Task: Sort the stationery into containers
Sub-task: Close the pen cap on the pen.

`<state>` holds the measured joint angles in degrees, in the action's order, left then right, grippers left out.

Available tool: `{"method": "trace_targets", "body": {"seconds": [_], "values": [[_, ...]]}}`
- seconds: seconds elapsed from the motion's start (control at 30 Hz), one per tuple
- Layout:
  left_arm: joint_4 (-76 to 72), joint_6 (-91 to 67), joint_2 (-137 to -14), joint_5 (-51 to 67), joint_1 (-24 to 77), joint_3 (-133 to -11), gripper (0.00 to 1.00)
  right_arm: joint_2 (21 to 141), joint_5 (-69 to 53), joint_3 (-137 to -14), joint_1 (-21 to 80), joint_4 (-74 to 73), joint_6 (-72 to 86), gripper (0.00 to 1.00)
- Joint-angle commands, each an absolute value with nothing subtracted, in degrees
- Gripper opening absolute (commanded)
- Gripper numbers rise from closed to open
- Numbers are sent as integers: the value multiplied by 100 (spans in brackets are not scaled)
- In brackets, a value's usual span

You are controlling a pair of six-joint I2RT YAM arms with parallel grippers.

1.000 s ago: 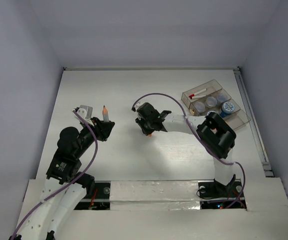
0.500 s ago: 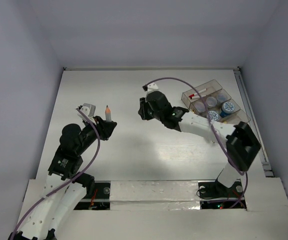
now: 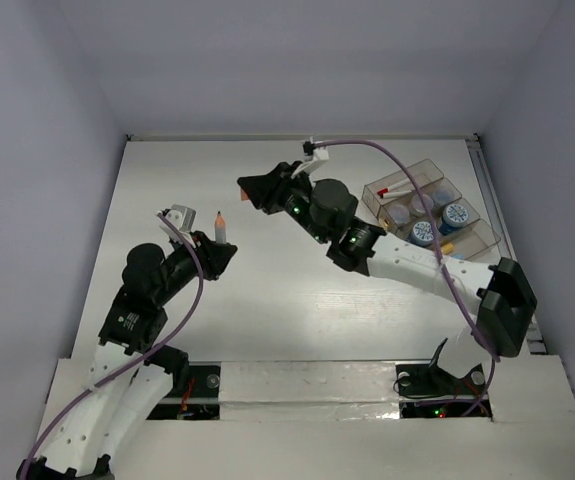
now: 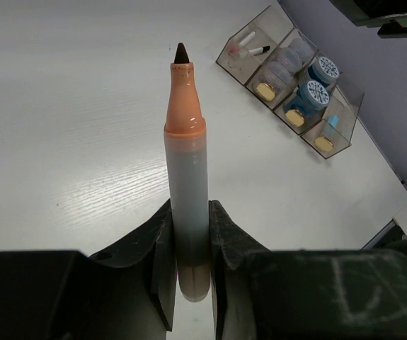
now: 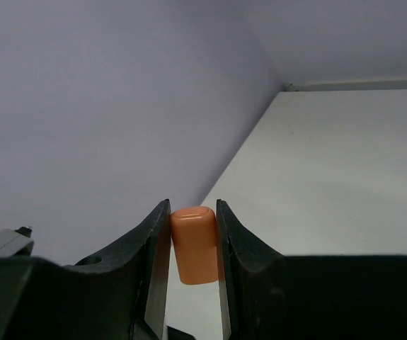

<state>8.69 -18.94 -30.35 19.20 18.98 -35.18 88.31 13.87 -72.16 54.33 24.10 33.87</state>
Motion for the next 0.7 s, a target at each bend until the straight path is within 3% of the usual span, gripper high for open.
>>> {"method": "trace_targets", "body": {"seconds": [0.0,0.67], "values": [[501,-1863,-3085,2083,1854,-3604,0,9183,1354,-7873,5773,2997,3472,0],[457,-1863,-3006,2171,1802,-3586,0,9756,1415,-8384,6056,2830,3331,0]]}}
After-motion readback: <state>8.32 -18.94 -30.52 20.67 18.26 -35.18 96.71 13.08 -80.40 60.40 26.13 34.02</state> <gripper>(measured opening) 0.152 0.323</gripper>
